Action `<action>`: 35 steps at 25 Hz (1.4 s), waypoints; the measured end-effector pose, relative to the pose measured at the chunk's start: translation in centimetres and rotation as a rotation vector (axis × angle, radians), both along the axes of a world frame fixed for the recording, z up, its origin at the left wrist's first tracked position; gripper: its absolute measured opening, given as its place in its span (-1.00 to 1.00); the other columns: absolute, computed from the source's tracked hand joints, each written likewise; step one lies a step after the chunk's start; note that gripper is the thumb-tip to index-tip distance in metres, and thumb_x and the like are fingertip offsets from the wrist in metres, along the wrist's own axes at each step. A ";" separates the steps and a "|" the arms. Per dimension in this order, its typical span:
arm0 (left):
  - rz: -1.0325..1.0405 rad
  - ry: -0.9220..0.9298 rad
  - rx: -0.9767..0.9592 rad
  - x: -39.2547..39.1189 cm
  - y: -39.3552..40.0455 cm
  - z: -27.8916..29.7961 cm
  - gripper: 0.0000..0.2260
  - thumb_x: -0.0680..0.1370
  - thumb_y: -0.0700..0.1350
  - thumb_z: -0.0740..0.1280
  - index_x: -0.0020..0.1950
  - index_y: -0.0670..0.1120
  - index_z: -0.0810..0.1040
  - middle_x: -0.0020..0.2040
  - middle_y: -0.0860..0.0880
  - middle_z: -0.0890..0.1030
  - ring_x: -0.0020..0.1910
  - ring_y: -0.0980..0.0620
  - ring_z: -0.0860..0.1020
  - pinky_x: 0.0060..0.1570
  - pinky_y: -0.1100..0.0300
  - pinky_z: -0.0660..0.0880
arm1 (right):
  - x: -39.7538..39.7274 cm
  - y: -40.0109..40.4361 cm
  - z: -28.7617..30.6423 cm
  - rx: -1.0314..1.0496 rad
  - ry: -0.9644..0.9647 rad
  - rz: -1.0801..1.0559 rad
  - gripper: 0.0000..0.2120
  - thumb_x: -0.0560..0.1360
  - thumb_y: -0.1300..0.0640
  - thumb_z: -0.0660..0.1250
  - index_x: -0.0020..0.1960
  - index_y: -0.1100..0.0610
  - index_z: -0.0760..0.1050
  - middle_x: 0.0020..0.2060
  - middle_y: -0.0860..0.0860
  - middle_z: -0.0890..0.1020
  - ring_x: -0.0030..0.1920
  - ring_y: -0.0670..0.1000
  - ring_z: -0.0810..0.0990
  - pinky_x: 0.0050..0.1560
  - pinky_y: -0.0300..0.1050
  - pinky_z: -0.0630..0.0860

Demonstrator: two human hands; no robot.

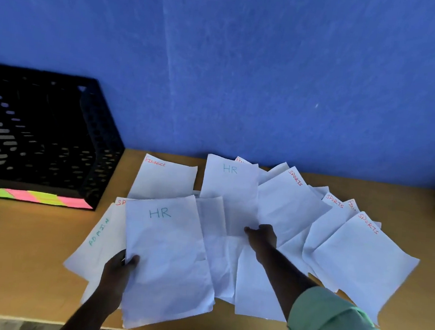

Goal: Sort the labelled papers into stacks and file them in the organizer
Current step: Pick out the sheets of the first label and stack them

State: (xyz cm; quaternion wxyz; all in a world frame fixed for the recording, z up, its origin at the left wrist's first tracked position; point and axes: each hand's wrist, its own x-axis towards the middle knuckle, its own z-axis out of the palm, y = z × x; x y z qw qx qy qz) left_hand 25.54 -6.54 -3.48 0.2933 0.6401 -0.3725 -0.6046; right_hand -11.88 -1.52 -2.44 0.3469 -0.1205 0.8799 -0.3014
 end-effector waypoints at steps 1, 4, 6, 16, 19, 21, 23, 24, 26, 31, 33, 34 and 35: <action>0.004 0.045 0.025 0.8 -0.5 0.0 -0.76 0.58 -0.23 0.32 0.25 -0.13 0.57 0.14 -0.12 0.66 0.12 -0.19 0.60 0.25 -0.18 0.46 | 0.1 -0.3 -0.3 -0.037 -0.016 -0.013 -0.74 0.43 0.06 0.42 -0.02 0.24 0.60 -0.21 0.09 0.64 -0.16 0.15 0.62 -0.33 -0.18 0.40; 0.009 0.174 0.083 2.1 -1.6 -0.3 -0.73 0.60 -0.17 0.31 0.30 -0.09 0.55 0.20 -0.12 0.64 0.21 -0.23 0.56 0.24 -0.21 0.44 | 0.2 0.2 -0.6 -0.172 -0.046 -0.147 -0.80 0.39 0.06 0.33 -0.21 0.21 0.59 -0.31 0.09 0.66 -0.32 0.15 0.61 -0.28 -0.10 0.55; 0.036 0.251 0.081 1.8 -2.2 0.0 -0.69 0.60 -0.18 0.30 0.35 -0.13 0.49 0.24 -0.14 0.61 0.23 -0.23 0.54 0.22 -0.20 0.45 | 0.0 1.7 -0.5 -0.268 -0.021 -0.267 -0.85 0.48 0.11 0.30 -0.09 0.16 0.61 -0.22 0.11 0.69 -0.26 0.18 0.71 -0.24 -0.02 0.68; -0.093 0.433 0.088 -6.4 -3.0 2.3 -0.70 0.61 -0.19 0.27 0.33 -0.21 0.50 0.24 -0.19 0.62 0.26 -0.23 0.55 0.26 -0.14 0.45 | -2.1 9.6 5.0 -0.833 -0.086 -0.597 -0.83 0.65 0.31 0.28 0.21 0.29 0.57 0.03 0.16 0.64 -0.07 0.07 0.67 -0.16 -0.23 0.69; -0.142 0.507 0.094 -8.8 -2.4 3.0 -0.67 0.60 -0.16 0.28 0.36 -0.18 0.50 0.29 -0.18 0.59 0.30 -0.20 0.53 0.37 -0.20 0.36 | 0.4 10.3 4.8 -0.766 -0.062 -0.362 -0.85 0.65 0.31 0.28 0.11 0.21 0.62 -0.08 0.12 0.70 -0.13 0.02 0.72 -0.12 -0.15 0.71; -0.139 0.555 0.111 -10.1 -1.7 3.4 -0.66 0.61 -0.15 0.27 0.38 -0.16 0.49 0.31 -0.17 0.58 0.32 -0.18 0.52 0.39 -0.18 0.34 | 2.4 10.7 4.3 -0.675 -0.044 -0.179 -0.83 0.65 0.29 0.28 0.09 0.14 0.64 -0.14 0.08 0.73 -0.17 0.05 0.75 -0.18 -0.17 0.69; -0.104 0.580 0.132 -10.8 -1.0 3.5 -0.66 0.61 -0.16 0.27 0.38 -0.17 0.48 0.32 -0.18 0.57 0.35 -0.19 0.49 0.42 -0.17 0.30 | 4.1 11.3 3.9 -0.611 -0.037 -0.015 -0.80 0.65 0.30 0.28 0.04 0.12 0.66 -0.25 -0.05 0.73 -0.28 -0.02 0.71 -0.26 -0.26 0.62; -0.077 0.582 0.143 -10.7 -0.9 3.4 -0.65 0.60 -0.16 0.27 0.38 -0.17 0.48 0.32 -0.19 0.56 0.36 -0.20 0.48 0.43 -0.18 0.28 | 4.6 11.6 3.8 -0.577 -0.008 0.051 -0.79 0.65 0.30 0.28 0.00 0.13 0.67 -0.32 -0.10 0.70 -0.34 -0.09 0.65 -0.31 -0.31 0.56; -0.046 0.585 0.177 -10.5 -0.3 3.3 -0.67 0.60 -0.16 0.27 0.36 -0.17 0.51 0.31 -0.20 0.57 0.35 -0.22 0.48 0.43 -0.19 0.27 | 4.9 12.1 3.7 -0.525 0.047 0.096 -0.78 0.64 0.28 0.28 -0.03 0.11 0.68 -0.33 -0.11 0.70 -0.34 -0.11 0.63 -0.33 -0.31 0.55; 0.029 0.569 0.150 -9.5 1.0 3.0 -0.73 0.62 -0.20 0.24 0.31 -0.15 0.53 0.25 -0.19 0.61 0.25 -0.23 0.54 0.33 -0.21 0.38 | 2.8 12.6 4.2 -0.605 -0.024 0.045 -0.75 0.66 0.29 0.26 0.11 0.05 0.67 -0.13 -0.04 0.76 -0.16 0.03 0.75 -0.18 -0.15 0.68; 0.075 0.570 0.151 -9.1 1.3 2.9 -0.65 0.61 -0.19 0.26 0.40 -0.17 0.45 0.32 -0.22 0.55 0.31 -0.26 0.49 0.36 -0.23 0.35 | 3.4 12.6 4.8 -0.629 -0.109 0.152 -0.77 0.66 0.29 0.26 0.11 0.09 0.67 -0.13 0.03 0.75 -0.14 0.06 0.74 -0.18 -0.13 0.67; 0.099 0.571 0.149 -8.8 1.3 2.9 -0.62 0.60 -0.18 0.28 0.42 -0.17 0.43 0.34 -0.23 0.53 0.33 -0.27 0.47 0.36 -0.23 0.35 | 4.1 12.5 4.9 -0.630 -0.176 0.196 -0.78 0.66 0.29 0.27 0.12 0.12 0.67 -0.13 0.07 0.75 -0.14 0.07 0.73 -0.17 -0.11 0.66; 0.111 0.567 0.143 -8.4 1.4 2.9 -0.59 0.58 -0.16 0.31 0.44 -0.17 0.41 0.37 -0.25 0.50 0.35 -0.28 0.45 0.35 -0.24 0.35 | 4.8 12.4 4.9 -0.622 -0.247 0.234 -0.78 0.65 0.31 0.27 0.13 0.14 0.67 -0.12 0.10 0.74 -0.13 0.08 0.72 -0.16 -0.09 0.66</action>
